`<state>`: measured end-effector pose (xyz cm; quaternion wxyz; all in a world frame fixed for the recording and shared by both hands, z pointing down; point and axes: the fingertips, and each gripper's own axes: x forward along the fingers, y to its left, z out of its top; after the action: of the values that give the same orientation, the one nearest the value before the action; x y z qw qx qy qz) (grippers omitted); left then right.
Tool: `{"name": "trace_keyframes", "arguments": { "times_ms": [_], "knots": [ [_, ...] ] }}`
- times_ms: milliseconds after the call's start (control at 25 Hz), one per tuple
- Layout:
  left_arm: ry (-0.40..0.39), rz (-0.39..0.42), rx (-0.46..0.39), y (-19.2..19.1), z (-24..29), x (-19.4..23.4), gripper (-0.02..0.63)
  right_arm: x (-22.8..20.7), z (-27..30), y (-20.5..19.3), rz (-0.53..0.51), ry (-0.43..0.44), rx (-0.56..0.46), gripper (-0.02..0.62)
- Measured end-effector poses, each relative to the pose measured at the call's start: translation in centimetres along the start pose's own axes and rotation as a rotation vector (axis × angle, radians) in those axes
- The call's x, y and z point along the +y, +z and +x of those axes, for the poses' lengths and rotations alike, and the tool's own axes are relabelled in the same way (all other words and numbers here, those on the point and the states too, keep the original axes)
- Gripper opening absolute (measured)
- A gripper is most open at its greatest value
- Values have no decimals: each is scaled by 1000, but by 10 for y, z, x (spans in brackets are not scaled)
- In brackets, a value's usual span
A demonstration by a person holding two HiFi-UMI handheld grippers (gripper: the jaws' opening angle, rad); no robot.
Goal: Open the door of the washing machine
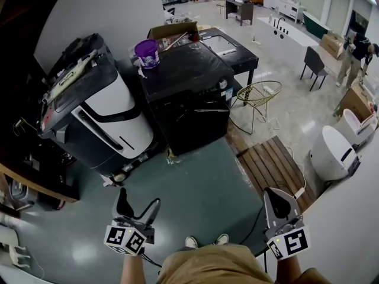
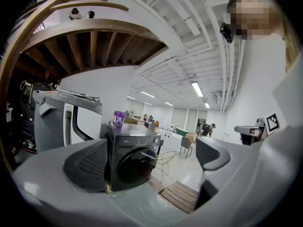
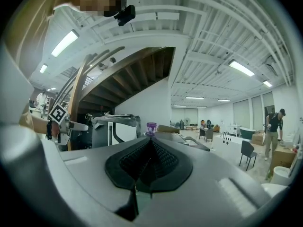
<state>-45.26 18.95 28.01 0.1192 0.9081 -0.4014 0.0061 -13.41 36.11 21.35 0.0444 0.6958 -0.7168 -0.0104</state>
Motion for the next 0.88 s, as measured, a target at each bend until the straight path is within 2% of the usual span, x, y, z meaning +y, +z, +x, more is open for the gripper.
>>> {"name": "trace_keyframes", "arguments": {
  "times_ms": [240, 400, 560, 720, 880],
  "knots": [
    [18, -6, 28, -15, 17, -28, 611, -35, -11, -15, 5, -4, -4, 3],
    [-13, -17, 56, -34, 37, -49, 611, -64, -18, -25, 19, -43, -5, 5],
    [-56, 2, 71, -33, 69, -64, 611, -87, -17, -32, 40, -82, 9, 5],
    [-93, 16, 86, -41, 115, -57, 611, -103, 11, -50, 48, -99, 45, 5],
    [-118, -30, 121, -57, 182, -38, 611, -124, 65, -51, 66, -114, 31, 5]
  ]
}}
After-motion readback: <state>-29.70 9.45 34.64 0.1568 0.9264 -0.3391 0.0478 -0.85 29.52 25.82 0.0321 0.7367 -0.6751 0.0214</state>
